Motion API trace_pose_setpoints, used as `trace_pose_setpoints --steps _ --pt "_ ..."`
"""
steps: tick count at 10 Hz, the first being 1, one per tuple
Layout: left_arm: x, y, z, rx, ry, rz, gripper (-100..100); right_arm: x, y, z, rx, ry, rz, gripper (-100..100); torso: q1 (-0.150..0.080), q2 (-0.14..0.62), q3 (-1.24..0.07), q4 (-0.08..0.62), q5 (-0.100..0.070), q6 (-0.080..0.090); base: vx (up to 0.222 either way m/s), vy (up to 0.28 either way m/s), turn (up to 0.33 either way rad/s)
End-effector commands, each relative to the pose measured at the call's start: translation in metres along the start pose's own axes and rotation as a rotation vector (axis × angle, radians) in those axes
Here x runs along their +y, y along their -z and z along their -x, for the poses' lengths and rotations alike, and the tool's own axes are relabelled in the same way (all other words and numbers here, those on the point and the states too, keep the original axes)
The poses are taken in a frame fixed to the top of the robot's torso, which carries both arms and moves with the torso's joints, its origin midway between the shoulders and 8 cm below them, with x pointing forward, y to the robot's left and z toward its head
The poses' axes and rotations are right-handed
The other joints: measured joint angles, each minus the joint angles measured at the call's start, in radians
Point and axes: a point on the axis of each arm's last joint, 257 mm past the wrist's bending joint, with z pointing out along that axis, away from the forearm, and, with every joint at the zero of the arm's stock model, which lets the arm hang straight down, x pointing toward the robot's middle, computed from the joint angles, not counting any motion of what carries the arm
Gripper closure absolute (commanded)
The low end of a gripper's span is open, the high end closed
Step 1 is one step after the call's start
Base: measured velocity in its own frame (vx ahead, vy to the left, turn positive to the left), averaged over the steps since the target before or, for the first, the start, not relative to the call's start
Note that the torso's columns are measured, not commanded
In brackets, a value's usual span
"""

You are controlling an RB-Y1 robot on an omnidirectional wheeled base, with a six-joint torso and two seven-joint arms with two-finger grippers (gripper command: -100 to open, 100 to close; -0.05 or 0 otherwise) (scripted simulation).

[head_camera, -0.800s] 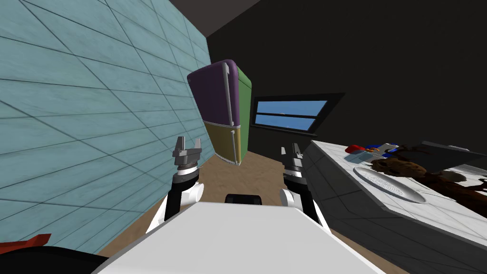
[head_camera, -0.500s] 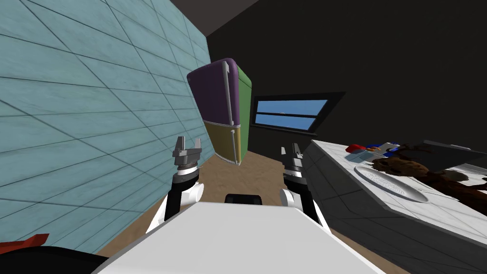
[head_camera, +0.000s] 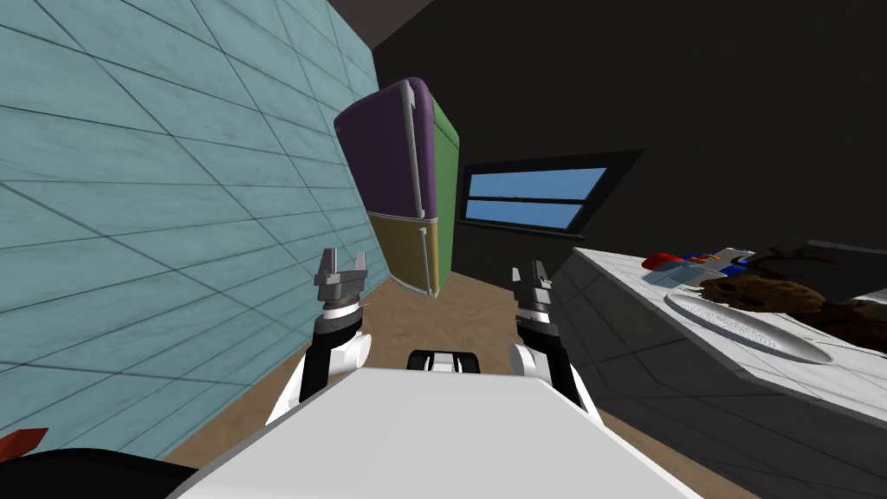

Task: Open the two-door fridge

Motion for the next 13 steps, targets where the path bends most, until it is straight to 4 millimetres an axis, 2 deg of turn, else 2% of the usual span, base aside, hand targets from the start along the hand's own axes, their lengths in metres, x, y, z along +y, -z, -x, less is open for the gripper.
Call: trace_pose_setpoints --steps 1,2,4,7,8,11,12,13 --pt "0.0 0.0 0.0 0.0 0.0 0.0 0 0.0 0.0 0.0 0.0 0.0 0.0 0 0.0 0.074 -0.148 0.074 0.0 0.0 0.0 0.0 0.0" --pt "0.012 0.002 0.006 0.024 -0.042 0.044 -100 0.0 0.0 0.0 0.0 0.0 0.0 0 0.0 0.148 -0.295 0.148 0.0 0.0 0.029 -0.026 -0.17" --pt "0.028 0.005 0.019 0.041 -0.102 0.103 -100 0.0 0.0 0.0 0.0 0.0 -0.001 0 -0.002 0.189 -0.385 0.19 -0.001 0.0 0.042 -0.05 -0.159" --pt "0.057 0.011 0.052 0.059 -0.233 0.22 -100 0.0 0.0 0.0 0.0 0.0 -0.001 0 -0.001 0.193 -0.39 0.194 0.0 0.0 0.077 -0.071 -0.205" --pt "0.057 0.011 0.053 0.058 -0.235 0.219 -100 0.0 0.0 0.0 0.0 0.0 -0.001 0 0.0 0.193 -0.39 0.194 0.0 0.0 0.071 -0.048 -0.08" --pt "0.082 0.017 0.098 0.073 -0.395 0.338 -100 0.0 0.0 0.0 0.0 0.0 -0.001 0 0.0 0.194 -0.39 0.194 0.0 0.0 0.097 -0.064 -0.255" --pt "0.082 0.017 0.106 0.062 -0.411 0.351 -100 0.0 0.0 0.0 0.0 0.0 -0.001 0 -0.002 0.192 -0.391 0.194 0.0 0.0 0.093 -0.066 -0.095" --pt "0.088 0.019 0.127 0.06 -0.476 0.395 -100 0.0 0.0 0.0 0.0 0.0 -0.001 0 0.0 0.194 -0.389 0.194 0.0 -0.001 0.075 -0.061 -0.216"
